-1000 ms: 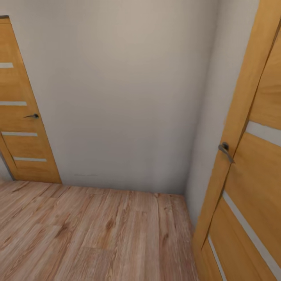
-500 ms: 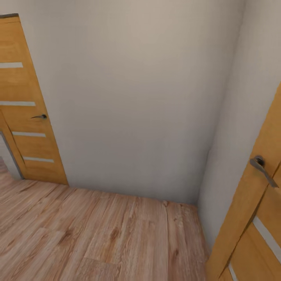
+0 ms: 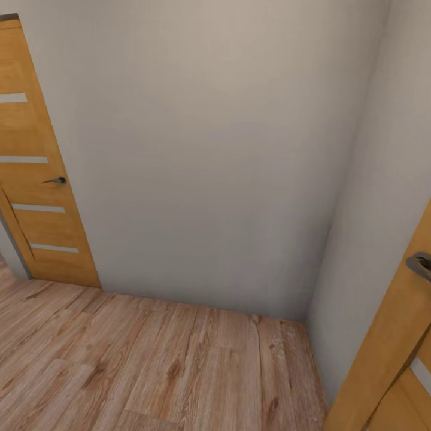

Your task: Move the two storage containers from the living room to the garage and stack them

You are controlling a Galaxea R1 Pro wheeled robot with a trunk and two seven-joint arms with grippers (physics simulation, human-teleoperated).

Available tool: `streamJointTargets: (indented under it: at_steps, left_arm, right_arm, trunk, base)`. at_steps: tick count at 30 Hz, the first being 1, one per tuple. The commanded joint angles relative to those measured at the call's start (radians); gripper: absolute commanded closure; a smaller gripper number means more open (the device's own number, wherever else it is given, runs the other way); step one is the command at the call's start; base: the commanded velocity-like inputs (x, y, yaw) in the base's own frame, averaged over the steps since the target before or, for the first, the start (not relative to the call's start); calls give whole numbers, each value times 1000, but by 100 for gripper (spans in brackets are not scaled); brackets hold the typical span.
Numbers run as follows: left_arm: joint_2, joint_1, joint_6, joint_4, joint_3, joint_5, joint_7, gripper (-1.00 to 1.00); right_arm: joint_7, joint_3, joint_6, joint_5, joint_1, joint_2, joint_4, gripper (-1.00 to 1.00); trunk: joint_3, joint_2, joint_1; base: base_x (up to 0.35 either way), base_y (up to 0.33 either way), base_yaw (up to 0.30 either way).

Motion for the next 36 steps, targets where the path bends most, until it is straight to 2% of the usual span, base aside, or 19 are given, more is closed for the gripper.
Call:
streamJointTargets:
  at_steps: [1, 6, 16, 27, 36]
  left_arm:
    - [0, 0, -3, 0, 3, 4, 0, -100]
    - [0, 0, -2, 0, 2, 4, -2, -100]
    - [0, 0, -2, 0, 2, 4, -2, -100]
    - [0, 0, -2, 0, 2, 4, -2, -100]
    - [0, 0, -2, 0, 3, 4, -1, -100]
  right_arm:
    - [-2, 9, 0, -9, -1, 0, 1, -100]
    - [-2, 9, 0, -9, -1, 0, 1, -100]
    - [-2, 9, -4, -9, -1, 1, 2, -100]
    - [-1, 9, -6, -8, -1, 0, 2, -100]
    - [-1, 9, -7, -6, -1, 0, 2, -100]
  trunk:
    - [-1, -1, 0]
    - [-1, -1, 0]
    - [-1, -1, 0]
    - [-1, -1, 0]
    - [-1, -1, 0]
  base:
    - [9, 0, 0]
    - [35, 0, 0]
    - [290, 0, 13]
    - [312, 0, 244]
    - [204, 0, 268]
